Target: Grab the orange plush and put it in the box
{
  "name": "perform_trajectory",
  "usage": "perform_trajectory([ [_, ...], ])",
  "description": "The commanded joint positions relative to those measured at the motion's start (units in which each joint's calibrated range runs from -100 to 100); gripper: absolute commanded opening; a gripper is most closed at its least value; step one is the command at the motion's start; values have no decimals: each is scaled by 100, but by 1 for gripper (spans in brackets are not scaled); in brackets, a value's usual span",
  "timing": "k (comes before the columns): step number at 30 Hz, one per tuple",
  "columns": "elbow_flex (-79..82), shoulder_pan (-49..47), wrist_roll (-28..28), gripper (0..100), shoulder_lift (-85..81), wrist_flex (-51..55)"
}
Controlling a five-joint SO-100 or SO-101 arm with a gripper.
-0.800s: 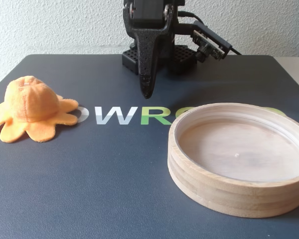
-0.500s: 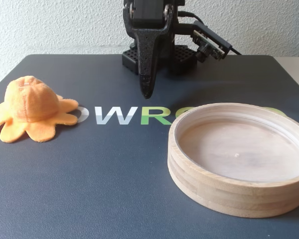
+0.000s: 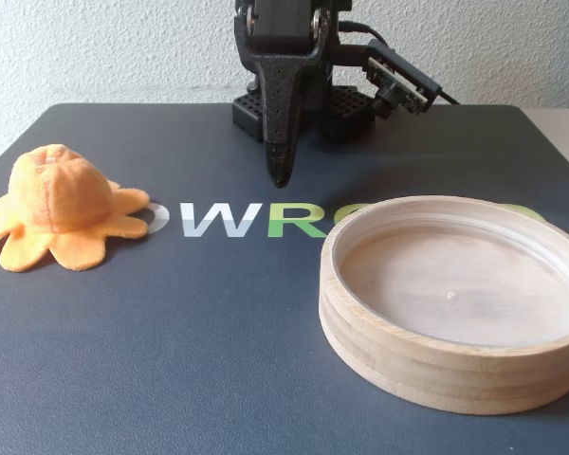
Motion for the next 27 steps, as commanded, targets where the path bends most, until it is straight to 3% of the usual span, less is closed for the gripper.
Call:
perform_trajectory([
  [1,72,-21,10,1,-35,8],
  [27,-119,-21,-27,1,-35,-105],
])
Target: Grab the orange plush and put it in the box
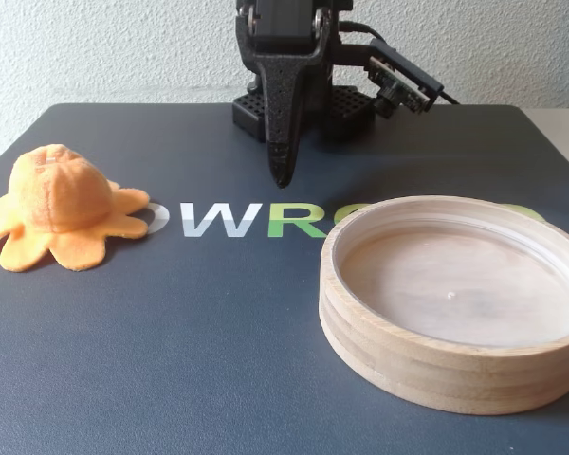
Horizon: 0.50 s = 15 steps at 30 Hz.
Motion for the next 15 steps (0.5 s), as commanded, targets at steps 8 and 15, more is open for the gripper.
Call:
perform_trajectory([
  [8,-1687,9,-1,1,817,330],
  [15,-3954,383,-499,2,4636,295],
])
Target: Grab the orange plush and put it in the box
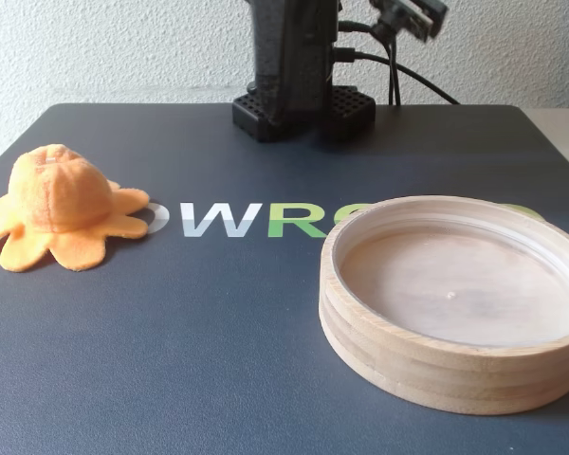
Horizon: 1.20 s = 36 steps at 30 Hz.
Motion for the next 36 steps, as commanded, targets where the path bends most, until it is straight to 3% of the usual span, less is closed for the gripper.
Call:
perform_trajectory([
  [1,-1757,406,-352,2,2301,288],
  [6,-3416,1064,-640,25,3929,1201],
  [13,-4568,1908,-735,59,5236,1384],
  [15,-4731,2073,-735,62,5590,1384],
  [30,-6372,2633,-1096,61,8364,1384],
  [32,-6490,2685,-1096,54,8490,1384],
  [36,-6653,2693,-1086,30,8541,1384],
])
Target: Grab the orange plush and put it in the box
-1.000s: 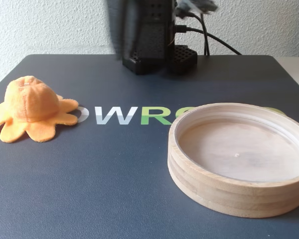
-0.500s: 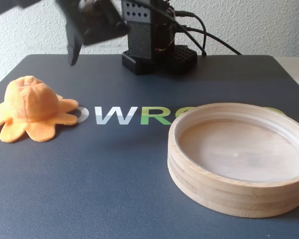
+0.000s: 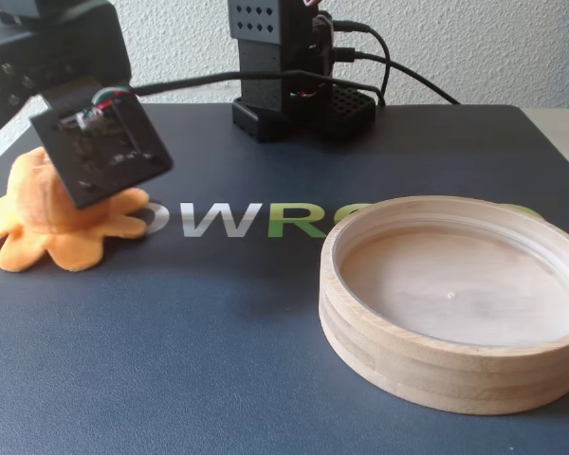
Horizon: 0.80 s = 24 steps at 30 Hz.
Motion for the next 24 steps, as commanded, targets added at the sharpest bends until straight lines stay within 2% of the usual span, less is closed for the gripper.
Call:
perform_trajectory([
  [1,-412,62,5,23,-26,26],
  [4,-539,47,21,3,42,26],
  [5,-539,47,21,0,42,17],
  [10,-647,-297,26,1,-76,183],
  [19,-2433,-1754,-31,1,-439,1444],
  [24,-3494,-2523,-566,1,-413,2070],
])
